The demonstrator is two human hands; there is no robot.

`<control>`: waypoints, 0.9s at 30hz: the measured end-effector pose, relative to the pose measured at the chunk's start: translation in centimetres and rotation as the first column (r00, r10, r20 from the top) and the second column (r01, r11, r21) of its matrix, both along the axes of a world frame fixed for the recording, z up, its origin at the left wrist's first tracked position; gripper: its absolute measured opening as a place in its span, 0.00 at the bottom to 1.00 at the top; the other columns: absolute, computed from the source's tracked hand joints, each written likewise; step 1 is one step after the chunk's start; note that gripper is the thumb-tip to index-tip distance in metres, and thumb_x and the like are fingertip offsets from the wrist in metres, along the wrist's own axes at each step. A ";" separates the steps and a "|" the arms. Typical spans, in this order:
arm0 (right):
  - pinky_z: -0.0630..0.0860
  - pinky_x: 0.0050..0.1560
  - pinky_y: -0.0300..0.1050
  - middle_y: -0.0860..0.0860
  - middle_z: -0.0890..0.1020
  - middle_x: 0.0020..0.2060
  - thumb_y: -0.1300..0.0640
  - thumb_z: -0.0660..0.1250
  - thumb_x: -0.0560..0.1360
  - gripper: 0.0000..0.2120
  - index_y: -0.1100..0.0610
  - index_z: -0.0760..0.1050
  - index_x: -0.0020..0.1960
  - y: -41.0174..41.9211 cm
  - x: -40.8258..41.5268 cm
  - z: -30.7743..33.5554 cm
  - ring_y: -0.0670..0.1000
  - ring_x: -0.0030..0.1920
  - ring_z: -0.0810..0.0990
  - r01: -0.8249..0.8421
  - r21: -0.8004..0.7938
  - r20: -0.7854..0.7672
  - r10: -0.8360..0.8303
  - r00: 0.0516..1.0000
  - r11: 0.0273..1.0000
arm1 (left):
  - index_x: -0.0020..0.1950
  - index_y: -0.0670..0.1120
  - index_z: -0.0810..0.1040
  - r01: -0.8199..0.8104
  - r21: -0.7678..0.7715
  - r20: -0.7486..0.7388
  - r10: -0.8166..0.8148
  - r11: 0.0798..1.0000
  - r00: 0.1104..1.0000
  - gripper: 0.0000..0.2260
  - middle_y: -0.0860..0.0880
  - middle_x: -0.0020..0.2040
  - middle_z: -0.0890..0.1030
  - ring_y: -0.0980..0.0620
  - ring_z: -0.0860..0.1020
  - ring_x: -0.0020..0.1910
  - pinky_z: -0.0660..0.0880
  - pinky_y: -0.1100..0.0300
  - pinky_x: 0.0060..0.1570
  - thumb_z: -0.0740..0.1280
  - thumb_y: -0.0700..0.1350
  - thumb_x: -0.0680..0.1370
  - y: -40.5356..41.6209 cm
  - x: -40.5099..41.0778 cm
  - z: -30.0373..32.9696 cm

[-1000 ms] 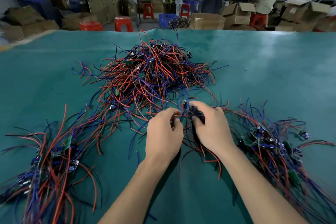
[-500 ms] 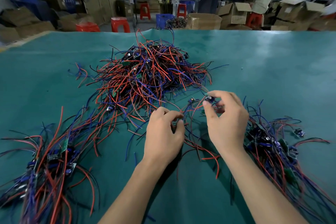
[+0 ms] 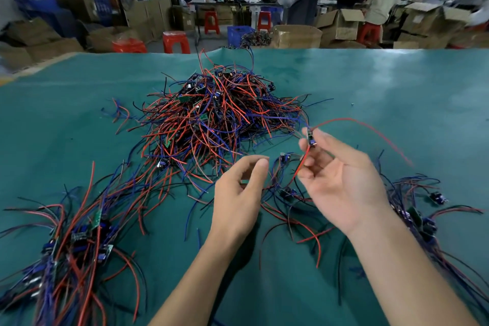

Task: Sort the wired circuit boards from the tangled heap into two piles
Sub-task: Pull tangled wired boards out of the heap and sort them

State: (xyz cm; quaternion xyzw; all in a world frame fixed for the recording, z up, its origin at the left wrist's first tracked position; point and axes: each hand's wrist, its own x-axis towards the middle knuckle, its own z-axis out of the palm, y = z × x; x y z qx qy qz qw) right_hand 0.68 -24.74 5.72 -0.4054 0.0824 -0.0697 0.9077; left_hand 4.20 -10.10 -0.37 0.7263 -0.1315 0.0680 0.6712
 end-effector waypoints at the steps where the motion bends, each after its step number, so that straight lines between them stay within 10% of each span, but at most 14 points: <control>1: 0.70 0.30 0.35 0.53 0.84 0.37 0.57 0.72 0.68 0.05 0.56 0.83 0.44 0.1 0.0 0.1 0.45 0.30 0.73 -0.006 0.047 0.004 0.005 1.000 0.999 | 0.52 0.51 0.83 0.060 -0.012 0.004 -0.060 0.998 0.998 0.13 0.52 0.47 0.85 0.52 0.81 0.47 0.77 0.58 0.49 0.62 0.56 0.78 -0.1 0.0 0.0; 5: 0.70 0.29 0.33 0.50 0.84 0.35 0.55 0.74 0.67 0.05 0.56 0.81 0.36 -1.3 -0.5 1.1 0.43 0.29 0.74 -0.054 0.237 0.174 0.012 0.985 0.970 | 0.49 0.45 0.83 0.174 0.107 0.008 -0.176 0.979 0.984 0.15 0.47 0.44 0.85 0.51 0.81 0.44 0.78 0.52 0.51 0.63 0.54 0.79 -0.4 0.0 -0.5; 10: 0.72 0.29 0.33 0.52 0.85 0.36 0.58 0.76 0.73 0.10 0.62 0.79 0.48 -3.5 -1.1 1.8 0.44 0.31 0.75 -0.397 0.345 0.434 0.230 0.871 0.851 | 0.48 0.50 0.84 0.106 0.245 0.051 -0.122 0.964 0.991 0.05 0.60 0.38 0.83 0.65 0.78 0.37 0.70 0.72 0.40 0.67 0.46 0.79 -0.2 0.1 -0.9; 17: 0.66 0.29 0.38 0.53 0.83 0.34 0.62 0.74 0.71 0.05 0.56 0.82 0.36 2.0 1.1 -2.8 0.47 0.29 0.74 -0.033 -0.333 -0.093 0.002 0.996 0.942 | 0.53 0.44 0.85 0.305 -0.317 -0.164 -0.368 0.898 0.915 0.18 0.40 0.49 0.85 0.46 0.81 0.47 0.77 0.50 0.51 0.61 0.54 0.80 -0.4 0.3 -0.3; 27: 0.65 0.34 0.42 0.42 0.75 0.23 0.52 0.75 0.72 0.05 0.53 0.86 0.40 1.4 2.2 -5.6 0.45 0.27 0.69 0.203 -0.709 0.053 -0.236 0.970 0.676 | 0.43 0.41 0.81 0.261 -0.090 -0.188 -0.274 0.961 0.943 0.09 0.49 0.30 0.78 0.56 0.67 0.24 0.61 0.67 0.22 0.67 0.44 0.81 0.1 0.4 -0.8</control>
